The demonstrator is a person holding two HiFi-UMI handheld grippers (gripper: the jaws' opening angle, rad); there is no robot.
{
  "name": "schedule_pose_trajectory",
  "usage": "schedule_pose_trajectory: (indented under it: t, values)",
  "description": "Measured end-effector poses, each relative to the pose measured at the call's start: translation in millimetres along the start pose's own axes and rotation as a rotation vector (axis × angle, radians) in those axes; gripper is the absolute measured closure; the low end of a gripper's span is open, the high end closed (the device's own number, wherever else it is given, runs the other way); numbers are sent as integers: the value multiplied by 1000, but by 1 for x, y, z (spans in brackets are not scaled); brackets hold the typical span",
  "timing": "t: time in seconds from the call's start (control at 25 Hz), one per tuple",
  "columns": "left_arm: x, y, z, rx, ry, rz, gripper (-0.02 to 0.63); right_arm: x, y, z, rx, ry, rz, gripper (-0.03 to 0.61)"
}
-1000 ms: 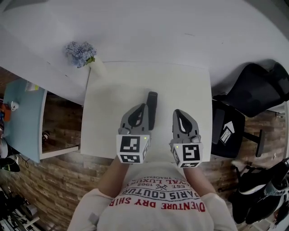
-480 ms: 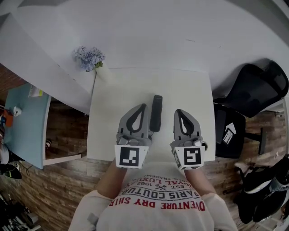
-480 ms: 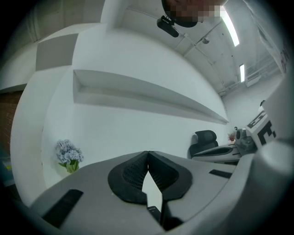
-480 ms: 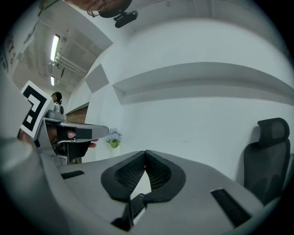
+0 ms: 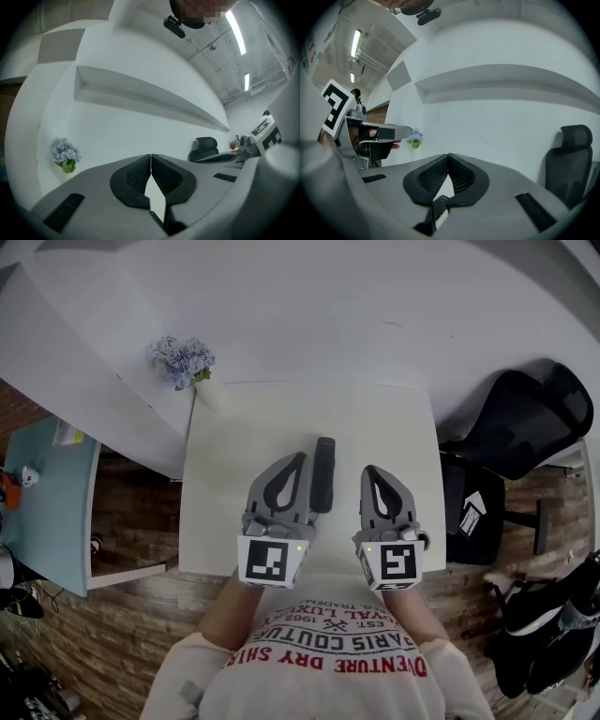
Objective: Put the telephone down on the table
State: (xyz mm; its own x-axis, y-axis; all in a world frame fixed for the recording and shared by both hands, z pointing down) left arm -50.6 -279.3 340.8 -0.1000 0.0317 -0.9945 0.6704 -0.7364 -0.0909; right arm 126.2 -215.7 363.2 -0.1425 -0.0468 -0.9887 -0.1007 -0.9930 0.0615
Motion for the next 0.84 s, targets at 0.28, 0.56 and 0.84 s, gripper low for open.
schedule_pose_trajectory:
  t: [0.28,0.56,0.84]
  values:
    - [-5,2,5,3,-10,30,589,-2,0,1,-15,5,14,554]
    - [-19,5,8,-15,28,131,589,-7,3,5,-13,4,34,554]
    - [-23,8,8,-8,31,159,589,-10,3,1,-49,9,53,554]
Point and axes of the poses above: the fingertips, and each gripper's own axes: y forward along the fingers, z to its left, x out of its top, the point moved 10 cm from there along -y, backward along the fingers
